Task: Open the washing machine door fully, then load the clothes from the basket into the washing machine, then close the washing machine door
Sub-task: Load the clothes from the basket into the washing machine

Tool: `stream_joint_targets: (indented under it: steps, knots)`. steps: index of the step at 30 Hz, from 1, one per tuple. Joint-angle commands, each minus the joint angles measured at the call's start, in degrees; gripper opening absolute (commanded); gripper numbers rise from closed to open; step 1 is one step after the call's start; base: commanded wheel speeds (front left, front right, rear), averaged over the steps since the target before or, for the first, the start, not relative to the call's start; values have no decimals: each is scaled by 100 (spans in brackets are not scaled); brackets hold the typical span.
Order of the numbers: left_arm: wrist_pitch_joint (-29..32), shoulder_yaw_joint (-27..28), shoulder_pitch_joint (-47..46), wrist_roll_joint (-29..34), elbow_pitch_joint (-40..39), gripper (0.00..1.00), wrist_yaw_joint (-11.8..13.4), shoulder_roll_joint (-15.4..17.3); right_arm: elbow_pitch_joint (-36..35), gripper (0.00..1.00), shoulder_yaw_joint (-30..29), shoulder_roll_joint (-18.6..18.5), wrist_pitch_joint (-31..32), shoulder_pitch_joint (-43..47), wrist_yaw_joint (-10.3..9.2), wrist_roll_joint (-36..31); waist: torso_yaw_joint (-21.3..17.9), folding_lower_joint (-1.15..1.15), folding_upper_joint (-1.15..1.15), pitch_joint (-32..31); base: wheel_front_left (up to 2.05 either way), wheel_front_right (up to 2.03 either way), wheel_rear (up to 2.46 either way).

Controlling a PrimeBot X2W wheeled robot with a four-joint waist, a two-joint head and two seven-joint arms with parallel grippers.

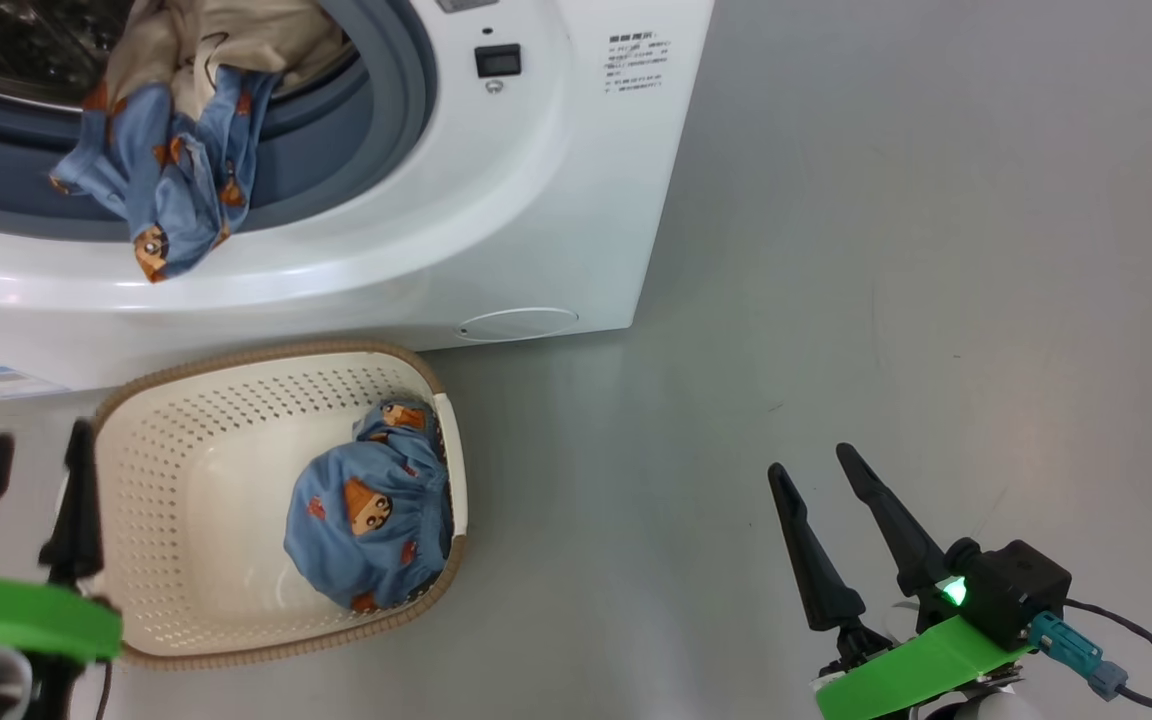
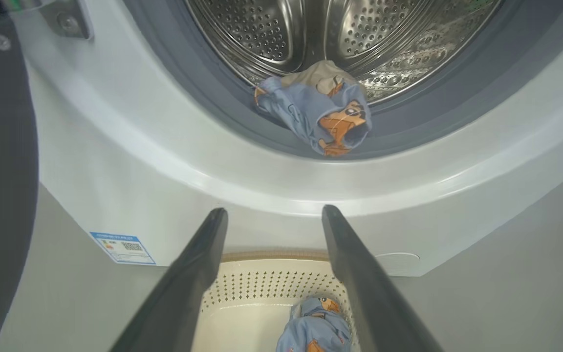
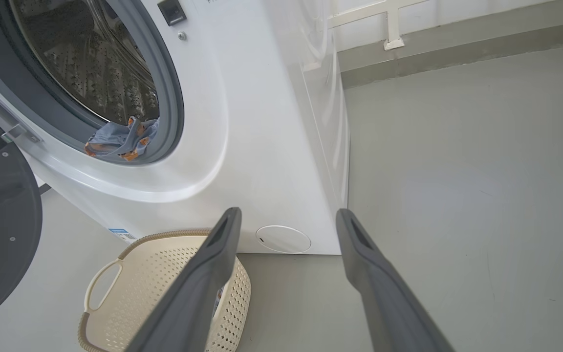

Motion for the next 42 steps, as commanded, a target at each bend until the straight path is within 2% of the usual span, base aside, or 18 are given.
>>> stream_joint_targets:
  steps: [1,14,26,42]
  knots:
    - [-35,383,136,33,-87,100,9,160,-143,100,152,11,-27,60,9,-68,7,0,0,13,0,0,0]
    - [-36,1070,846,656,-531,100,-91,-210,-124,100,121,11,-27,12,9,-109,98,0,0,52,0,0,0]
    - [-37,1136,1138,981,-725,100,-115,-401,-114,100,111,11,-27,-11,9,-123,129,0,0,75,0,0,0]
    - [-37,1121,1211,1027,-684,100,-117,-409,-101,100,112,11,-27,-30,9,-121,131,0,0,91,0,0,0]
